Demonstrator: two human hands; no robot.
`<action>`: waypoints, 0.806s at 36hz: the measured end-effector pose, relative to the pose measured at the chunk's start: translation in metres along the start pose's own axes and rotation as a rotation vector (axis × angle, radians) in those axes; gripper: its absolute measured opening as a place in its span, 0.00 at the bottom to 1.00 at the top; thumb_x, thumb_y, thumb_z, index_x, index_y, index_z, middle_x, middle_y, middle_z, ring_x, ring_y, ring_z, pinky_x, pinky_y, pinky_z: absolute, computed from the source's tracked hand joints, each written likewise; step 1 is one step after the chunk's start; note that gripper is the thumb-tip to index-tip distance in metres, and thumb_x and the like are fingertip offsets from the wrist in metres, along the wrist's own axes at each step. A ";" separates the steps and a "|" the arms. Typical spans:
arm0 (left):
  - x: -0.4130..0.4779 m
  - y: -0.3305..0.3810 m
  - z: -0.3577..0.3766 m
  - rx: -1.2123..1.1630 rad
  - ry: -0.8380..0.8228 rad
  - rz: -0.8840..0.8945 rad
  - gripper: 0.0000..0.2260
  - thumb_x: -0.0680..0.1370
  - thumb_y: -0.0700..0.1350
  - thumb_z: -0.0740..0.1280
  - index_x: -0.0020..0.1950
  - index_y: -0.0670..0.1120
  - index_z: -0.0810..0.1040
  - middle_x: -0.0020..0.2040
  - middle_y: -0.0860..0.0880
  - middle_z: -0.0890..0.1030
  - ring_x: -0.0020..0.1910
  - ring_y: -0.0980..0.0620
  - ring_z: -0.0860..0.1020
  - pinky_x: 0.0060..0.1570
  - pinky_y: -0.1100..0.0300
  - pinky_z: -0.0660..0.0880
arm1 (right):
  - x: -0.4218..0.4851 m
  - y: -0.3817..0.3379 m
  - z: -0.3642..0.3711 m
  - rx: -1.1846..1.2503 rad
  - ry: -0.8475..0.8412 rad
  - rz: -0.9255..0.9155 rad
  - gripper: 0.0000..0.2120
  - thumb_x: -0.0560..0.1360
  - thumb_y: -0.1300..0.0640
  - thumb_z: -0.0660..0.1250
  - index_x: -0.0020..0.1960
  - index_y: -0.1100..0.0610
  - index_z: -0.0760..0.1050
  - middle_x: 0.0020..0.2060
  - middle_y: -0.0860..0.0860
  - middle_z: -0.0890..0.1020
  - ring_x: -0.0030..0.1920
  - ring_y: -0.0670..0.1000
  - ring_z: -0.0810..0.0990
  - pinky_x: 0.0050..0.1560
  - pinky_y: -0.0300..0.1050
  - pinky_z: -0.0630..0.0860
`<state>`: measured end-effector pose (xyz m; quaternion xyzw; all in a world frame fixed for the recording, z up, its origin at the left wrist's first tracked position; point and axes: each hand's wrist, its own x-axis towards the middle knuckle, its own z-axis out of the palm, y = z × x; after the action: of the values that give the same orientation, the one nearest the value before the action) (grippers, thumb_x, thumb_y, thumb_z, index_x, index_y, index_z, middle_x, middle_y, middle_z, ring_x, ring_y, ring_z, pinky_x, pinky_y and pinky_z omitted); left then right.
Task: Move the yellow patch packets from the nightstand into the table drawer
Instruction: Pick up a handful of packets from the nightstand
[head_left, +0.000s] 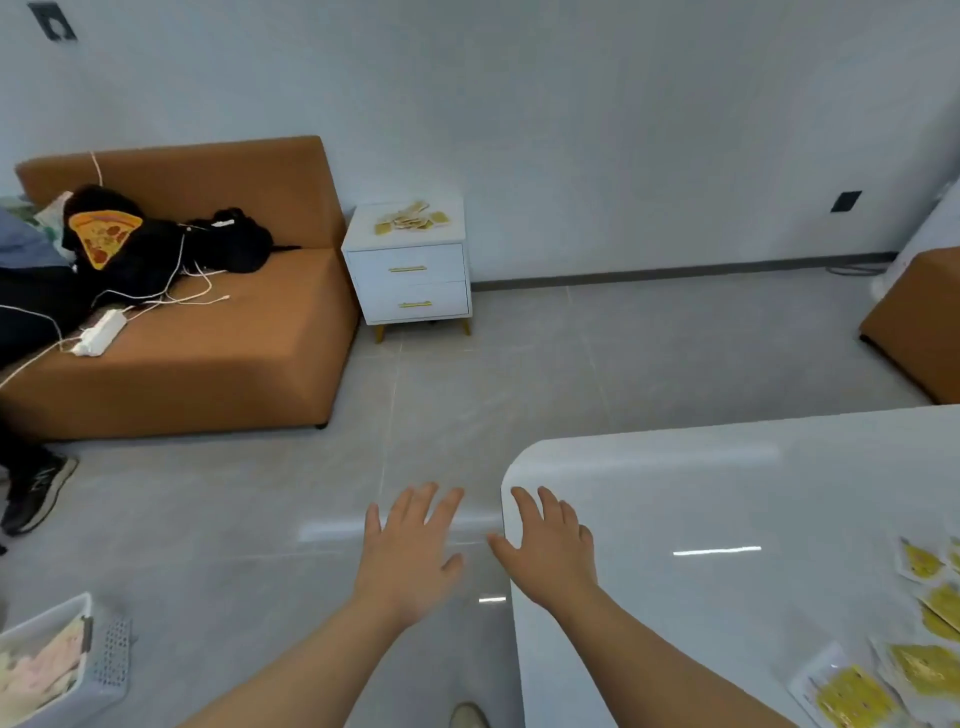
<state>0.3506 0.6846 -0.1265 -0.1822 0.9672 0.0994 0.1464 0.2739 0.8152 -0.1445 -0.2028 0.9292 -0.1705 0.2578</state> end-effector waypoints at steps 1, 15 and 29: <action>0.020 -0.008 -0.012 0.007 0.010 0.011 0.30 0.79 0.54 0.55 0.76 0.57 0.43 0.77 0.53 0.45 0.76 0.51 0.45 0.72 0.46 0.43 | 0.020 -0.012 -0.008 0.001 0.011 -0.003 0.30 0.78 0.41 0.53 0.76 0.47 0.47 0.77 0.51 0.49 0.76 0.55 0.48 0.72 0.52 0.51; 0.272 -0.126 -0.104 -0.155 0.075 0.032 0.30 0.79 0.53 0.59 0.76 0.56 0.47 0.77 0.50 0.51 0.76 0.50 0.51 0.73 0.52 0.53 | 0.260 -0.130 -0.072 -0.052 0.026 0.041 0.30 0.78 0.41 0.53 0.76 0.47 0.47 0.76 0.51 0.51 0.75 0.56 0.52 0.72 0.52 0.53; 0.559 -0.258 -0.231 -0.127 0.070 0.049 0.30 0.77 0.50 0.60 0.76 0.52 0.51 0.74 0.52 0.60 0.73 0.51 0.59 0.68 0.54 0.61 | 0.536 -0.272 -0.155 -0.046 -0.020 0.078 0.29 0.78 0.43 0.55 0.76 0.48 0.51 0.75 0.51 0.55 0.74 0.55 0.54 0.71 0.51 0.54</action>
<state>-0.1061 0.2114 -0.1242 -0.1705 0.9677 0.1578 0.0982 -0.1532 0.3649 -0.1239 -0.1739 0.9374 -0.1370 0.2688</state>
